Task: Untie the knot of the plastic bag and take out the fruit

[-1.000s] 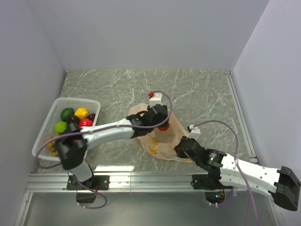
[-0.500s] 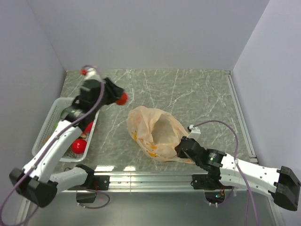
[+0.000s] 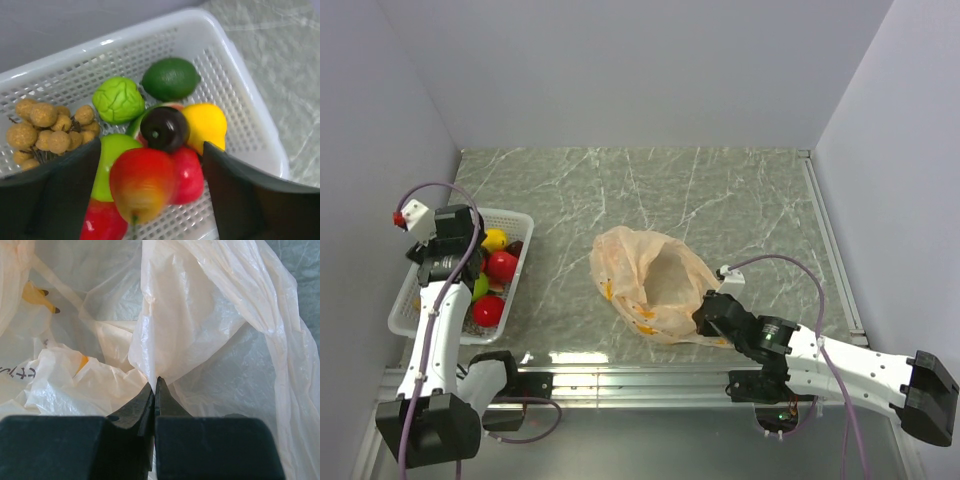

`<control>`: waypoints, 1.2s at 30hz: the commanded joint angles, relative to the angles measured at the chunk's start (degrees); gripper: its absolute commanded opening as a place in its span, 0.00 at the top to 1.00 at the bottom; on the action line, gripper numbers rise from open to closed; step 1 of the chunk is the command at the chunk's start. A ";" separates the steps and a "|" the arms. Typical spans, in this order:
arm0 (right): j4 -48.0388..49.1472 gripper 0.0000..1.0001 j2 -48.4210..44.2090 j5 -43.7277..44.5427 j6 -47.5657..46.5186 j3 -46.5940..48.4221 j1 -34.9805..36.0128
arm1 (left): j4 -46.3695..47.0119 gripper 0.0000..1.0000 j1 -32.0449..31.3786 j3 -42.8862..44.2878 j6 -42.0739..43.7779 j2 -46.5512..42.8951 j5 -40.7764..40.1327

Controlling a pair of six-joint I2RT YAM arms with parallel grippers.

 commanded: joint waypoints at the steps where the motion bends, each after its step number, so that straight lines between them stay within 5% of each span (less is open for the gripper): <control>1: 0.07 1.00 0.65 1.94 -1.66 3.64 0.24 | 0.28 0.08 0.36 1.14 -0.60 -1.15 -7.36; 3: -0.46 0.98 0.57 2.55 -2.62 4.34 0.23 | 0.28 0.01 0.36 1.24 0.01 -1.50 -6.41; 8: -2.13 0.95 -0.49 3.96 -3.94 6.10 0.15 | -0.42 0.01 -1.21 2.64 0.72 -5.09 1.05; 11: -2.48 0.95 -1.02 4.57 -4.64 6.63 0.23 | -0.60 0.02 -7.53 3.69 -0.42 -7.30 7.99; 18: -4.68 0.95 0.30 5.72 -5.79 9.00 0.24 | 0.98 0.01 -38.89 7.73 -2.79 -0.11 19.96; 21: -5.03 0.95 -0.13 5.54 -5.79 8.92 0.24 | 1.68 0.01 -51.87 12.82 -2.45 6.12 14.36; 26: -6.17 0.95 -0.58 5.80 -6.05 9.53 0.32 | -3.40 0.01 -64.39 21.61 -1.74 22.18 1.10; 33: -7.49 0.95 -2.33 6.24 -5.62 9.53 0.24 | -14.47 0.01 -68.81 29.62 -9.46 40.40 -15.67; 36: -8.10 0.95 -3.30 6.16 -5.09 9.36 0.24 | -24.39 0.10 -68.11 31.55 -17.54 46.21 -22.37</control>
